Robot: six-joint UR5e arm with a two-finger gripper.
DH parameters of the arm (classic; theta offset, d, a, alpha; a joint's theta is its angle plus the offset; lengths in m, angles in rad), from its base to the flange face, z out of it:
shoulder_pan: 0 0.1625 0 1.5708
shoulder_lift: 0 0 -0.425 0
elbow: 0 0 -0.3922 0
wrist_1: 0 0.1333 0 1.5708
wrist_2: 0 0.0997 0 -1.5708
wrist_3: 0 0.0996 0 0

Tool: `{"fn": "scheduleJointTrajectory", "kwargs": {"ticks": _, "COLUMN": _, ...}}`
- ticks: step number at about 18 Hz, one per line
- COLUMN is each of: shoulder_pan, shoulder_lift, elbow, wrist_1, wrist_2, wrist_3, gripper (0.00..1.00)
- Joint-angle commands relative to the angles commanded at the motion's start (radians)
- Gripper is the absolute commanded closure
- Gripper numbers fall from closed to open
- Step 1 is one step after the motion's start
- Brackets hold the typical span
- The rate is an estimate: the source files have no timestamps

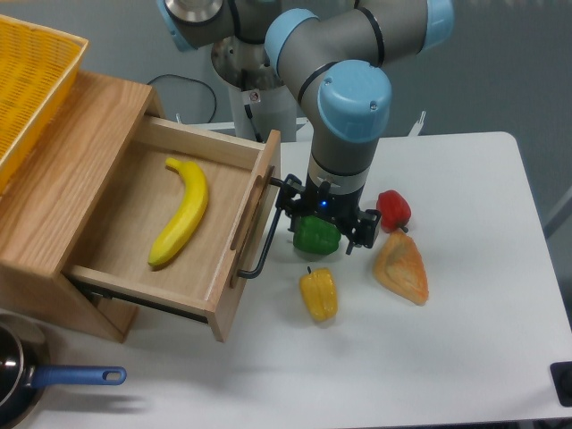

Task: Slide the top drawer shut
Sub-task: 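Press the gripper against the drawer front edge, then push the drawer front into the wooden cabinet with the gripper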

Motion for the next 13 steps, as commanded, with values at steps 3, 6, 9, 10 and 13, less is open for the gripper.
{"fn": "scheduleJointTrajectory", "kwargs": {"ticks": 3, "shoulder_pan": 0.000, "shoulder_lift": 0.000, "elbow": -0.002, "wrist_1": -0.011, "wrist_2": -0.032, "wrist_3": 0.000, "gripper": 0.00}}
{"fn": "scheduleJointTrajectory", "kwargs": {"ticks": 6, "shoulder_pan": 0.000, "shoulder_lift": 0.002, "elbow": -0.002, "wrist_1": -0.022, "wrist_2": -0.045, "wrist_3": 0.000, "gripper": 0.00}}
{"fn": "scheduleJointTrajectory", "kwargs": {"ticks": 9, "shoulder_pan": 0.000, "shoulder_lift": 0.006, "elbow": 0.000, "wrist_1": -0.031, "wrist_2": -0.052, "wrist_3": 0.000, "gripper": 0.00}}
{"fn": "scheduleJointTrajectory", "kwargs": {"ticks": 10, "shoulder_pan": 0.000, "shoulder_lift": 0.008, "elbow": 0.000, "wrist_1": -0.032, "wrist_2": -0.057, "wrist_3": -0.002, "gripper": 0.00}}
{"fn": "scheduleJointTrajectory", "kwargs": {"ticks": 13, "shoulder_pan": 0.002, "shoulder_lift": 0.008, "elbow": 0.002, "wrist_1": -0.049, "wrist_2": -0.069, "wrist_3": -0.003, "gripper": 0.00}}
